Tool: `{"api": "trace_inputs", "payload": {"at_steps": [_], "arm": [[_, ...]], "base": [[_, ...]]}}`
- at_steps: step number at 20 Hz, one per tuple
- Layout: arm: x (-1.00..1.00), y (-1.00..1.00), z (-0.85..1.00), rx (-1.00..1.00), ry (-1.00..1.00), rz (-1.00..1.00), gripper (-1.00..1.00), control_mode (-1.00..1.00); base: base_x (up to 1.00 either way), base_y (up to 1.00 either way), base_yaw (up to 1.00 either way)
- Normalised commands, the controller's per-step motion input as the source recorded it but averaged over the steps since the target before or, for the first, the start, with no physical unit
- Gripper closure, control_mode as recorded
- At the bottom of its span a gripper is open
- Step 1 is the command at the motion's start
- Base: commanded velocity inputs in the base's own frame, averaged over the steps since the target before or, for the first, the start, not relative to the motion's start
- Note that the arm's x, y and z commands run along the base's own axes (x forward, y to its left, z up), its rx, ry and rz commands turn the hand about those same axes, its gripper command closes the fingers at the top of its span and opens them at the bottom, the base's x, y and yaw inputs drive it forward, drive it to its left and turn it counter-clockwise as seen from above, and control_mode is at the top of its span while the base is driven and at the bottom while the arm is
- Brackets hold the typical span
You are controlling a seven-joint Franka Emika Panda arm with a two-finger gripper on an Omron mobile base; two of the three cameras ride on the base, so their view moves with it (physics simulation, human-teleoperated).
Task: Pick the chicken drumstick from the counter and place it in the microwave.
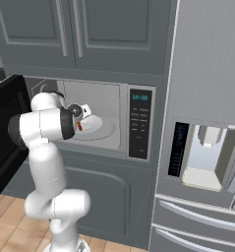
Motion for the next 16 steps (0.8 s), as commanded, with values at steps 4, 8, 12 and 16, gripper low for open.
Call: {"api": "trace_inputs", "payload": {"at_steps": [4,8,12,16], "arm": [[0.22,0.0,-0.31,0.01,0.0,0.0,1.0,-1.0],[0.37,0.0,-0.11,0.0,0.0,0.0,1.0,-1.0],[0.26,0.0,-0.07,0.0,0.0,0.0,1.0,-1.0],[0.17,0.0,-0.1,0.0,0.0,0.0,-1.0,-1.0]], "base": [[0.0,0.0,0.0],[0.0,0.0,0.0],[0.0,0.0,0.0],[0.0,0.0,0.0]]}}
